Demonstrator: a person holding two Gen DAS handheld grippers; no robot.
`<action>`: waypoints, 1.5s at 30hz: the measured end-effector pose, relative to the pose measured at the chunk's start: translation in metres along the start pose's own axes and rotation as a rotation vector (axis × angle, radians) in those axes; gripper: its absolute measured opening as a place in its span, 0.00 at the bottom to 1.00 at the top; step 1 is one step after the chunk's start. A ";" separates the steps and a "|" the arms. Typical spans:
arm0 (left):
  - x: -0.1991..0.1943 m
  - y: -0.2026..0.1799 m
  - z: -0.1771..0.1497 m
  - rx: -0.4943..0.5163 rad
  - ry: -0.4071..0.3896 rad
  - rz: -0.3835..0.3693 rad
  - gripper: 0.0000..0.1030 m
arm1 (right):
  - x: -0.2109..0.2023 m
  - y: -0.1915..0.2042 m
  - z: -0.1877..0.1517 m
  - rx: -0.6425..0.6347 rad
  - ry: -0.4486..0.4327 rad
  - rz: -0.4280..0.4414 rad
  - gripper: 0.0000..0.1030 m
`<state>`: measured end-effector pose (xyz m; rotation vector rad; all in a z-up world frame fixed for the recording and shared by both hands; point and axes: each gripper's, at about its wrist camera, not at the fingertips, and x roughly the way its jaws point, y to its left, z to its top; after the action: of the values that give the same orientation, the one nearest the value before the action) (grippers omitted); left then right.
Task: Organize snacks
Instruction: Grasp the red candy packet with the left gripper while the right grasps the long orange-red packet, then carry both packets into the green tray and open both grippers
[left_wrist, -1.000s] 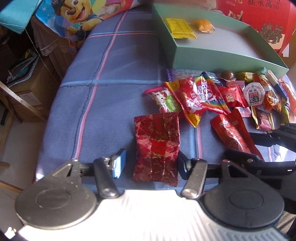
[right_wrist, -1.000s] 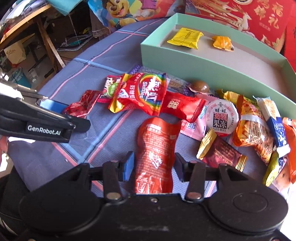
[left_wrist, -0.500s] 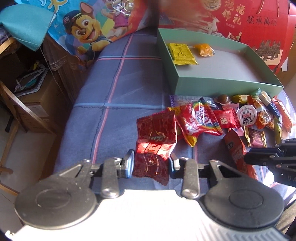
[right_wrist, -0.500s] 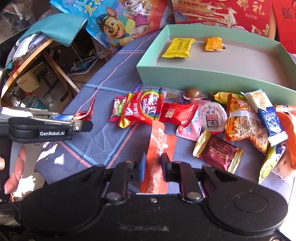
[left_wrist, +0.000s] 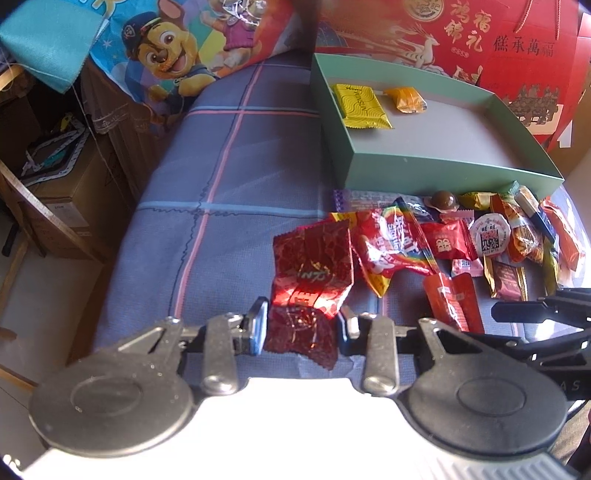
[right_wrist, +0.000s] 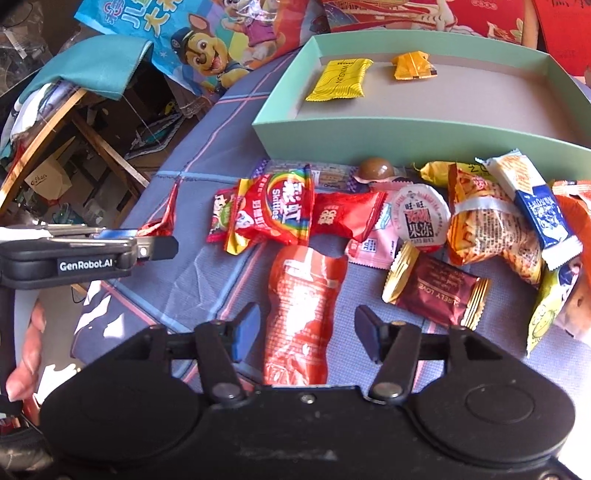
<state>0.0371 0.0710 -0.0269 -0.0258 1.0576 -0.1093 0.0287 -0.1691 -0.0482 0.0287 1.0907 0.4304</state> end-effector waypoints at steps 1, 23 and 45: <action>0.000 0.002 -0.001 -0.004 0.000 -0.002 0.34 | 0.006 0.004 -0.001 -0.021 0.010 -0.022 0.62; -0.013 -0.022 0.062 0.024 -0.105 -0.097 0.34 | -0.057 -0.032 0.062 0.057 -0.209 -0.048 0.13; 0.092 -0.083 0.167 0.091 -0.041 -0.067 0.35 | 0.044 -0.095 0.191 0.188 -0.144 -0.006 0.17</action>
<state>0.2207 -0.0263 -0.0189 0.0184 1.0105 -0.2169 0.2413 -0.2055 -0.0178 0.2190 0.9859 0.3146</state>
